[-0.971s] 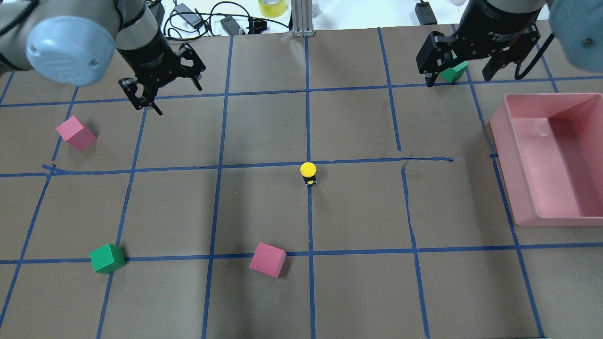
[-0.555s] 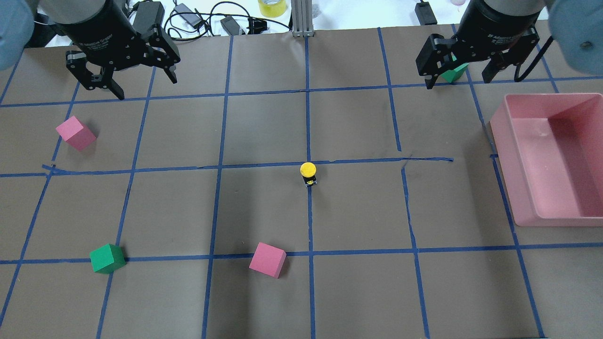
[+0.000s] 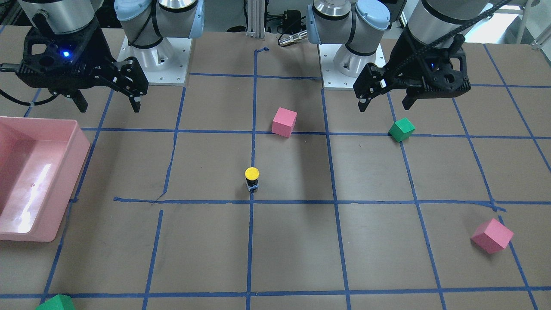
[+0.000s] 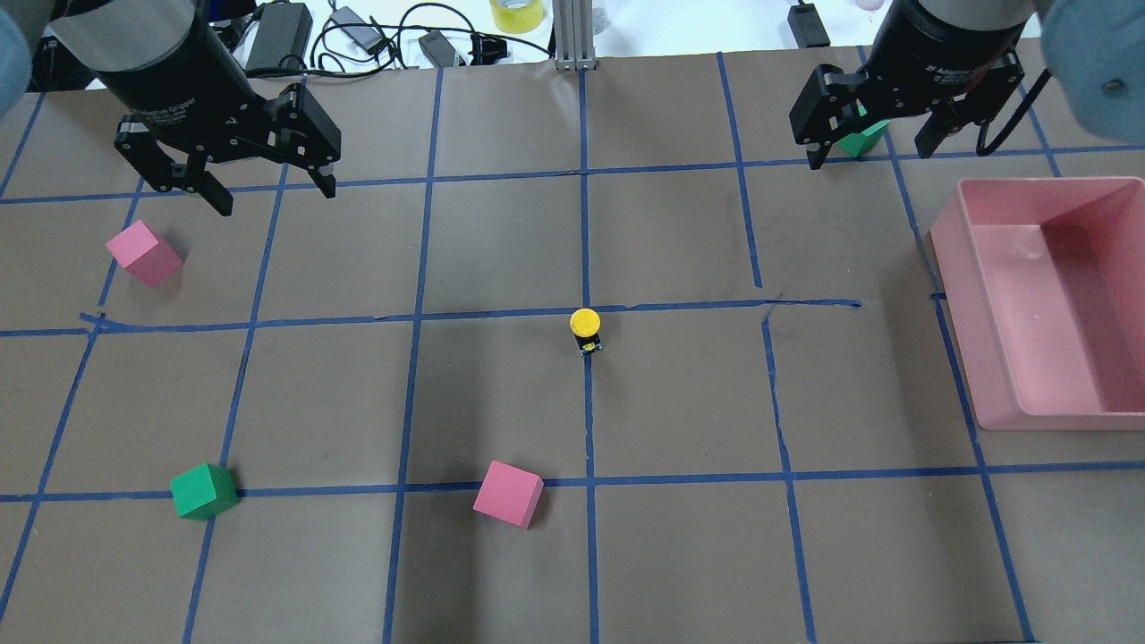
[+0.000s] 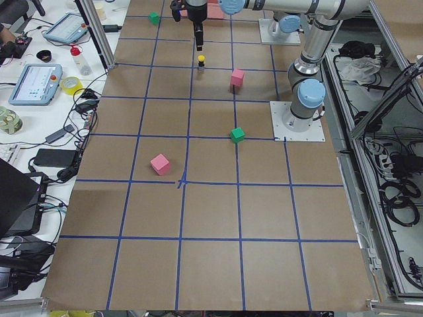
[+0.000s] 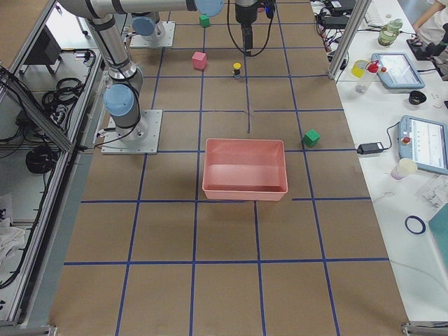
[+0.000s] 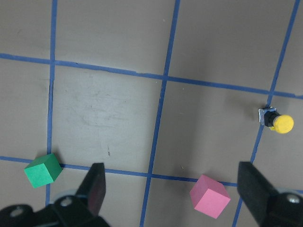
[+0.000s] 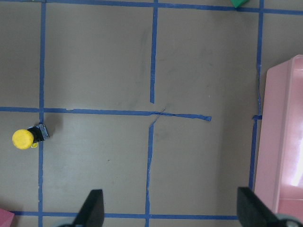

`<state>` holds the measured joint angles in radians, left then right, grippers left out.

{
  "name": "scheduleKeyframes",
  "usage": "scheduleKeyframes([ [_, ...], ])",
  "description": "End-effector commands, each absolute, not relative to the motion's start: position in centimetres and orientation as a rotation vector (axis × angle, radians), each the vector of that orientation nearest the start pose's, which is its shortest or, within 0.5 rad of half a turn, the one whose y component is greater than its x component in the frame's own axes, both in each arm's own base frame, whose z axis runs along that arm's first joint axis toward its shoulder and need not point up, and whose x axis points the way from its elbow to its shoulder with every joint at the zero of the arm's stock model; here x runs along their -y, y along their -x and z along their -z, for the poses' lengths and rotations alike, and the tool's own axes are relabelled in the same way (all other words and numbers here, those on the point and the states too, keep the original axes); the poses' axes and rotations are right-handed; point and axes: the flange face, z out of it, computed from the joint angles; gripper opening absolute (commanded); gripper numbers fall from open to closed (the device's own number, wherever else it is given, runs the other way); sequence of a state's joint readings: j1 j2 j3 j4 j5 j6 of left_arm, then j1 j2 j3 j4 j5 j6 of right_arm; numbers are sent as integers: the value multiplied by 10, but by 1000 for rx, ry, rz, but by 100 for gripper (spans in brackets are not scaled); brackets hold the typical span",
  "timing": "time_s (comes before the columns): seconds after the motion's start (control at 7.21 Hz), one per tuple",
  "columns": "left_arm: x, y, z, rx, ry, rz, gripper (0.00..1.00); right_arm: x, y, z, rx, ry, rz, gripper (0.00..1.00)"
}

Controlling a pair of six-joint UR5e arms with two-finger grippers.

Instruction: Align button upright

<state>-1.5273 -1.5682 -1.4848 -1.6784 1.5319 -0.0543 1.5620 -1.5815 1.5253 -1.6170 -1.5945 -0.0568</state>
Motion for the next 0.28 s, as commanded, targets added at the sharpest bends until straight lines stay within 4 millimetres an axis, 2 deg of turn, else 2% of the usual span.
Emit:
scheduleKeyframes([
  [0.0, 480, 114, -525, -3173, 40, -76, 100, 497, -126, -520, -3163, 73, 159, 100],
  [0.14, 479, 114, -524, -3171, 43, -88, 100, 497, -126, -520, -3163, 73, 159, 100],
])
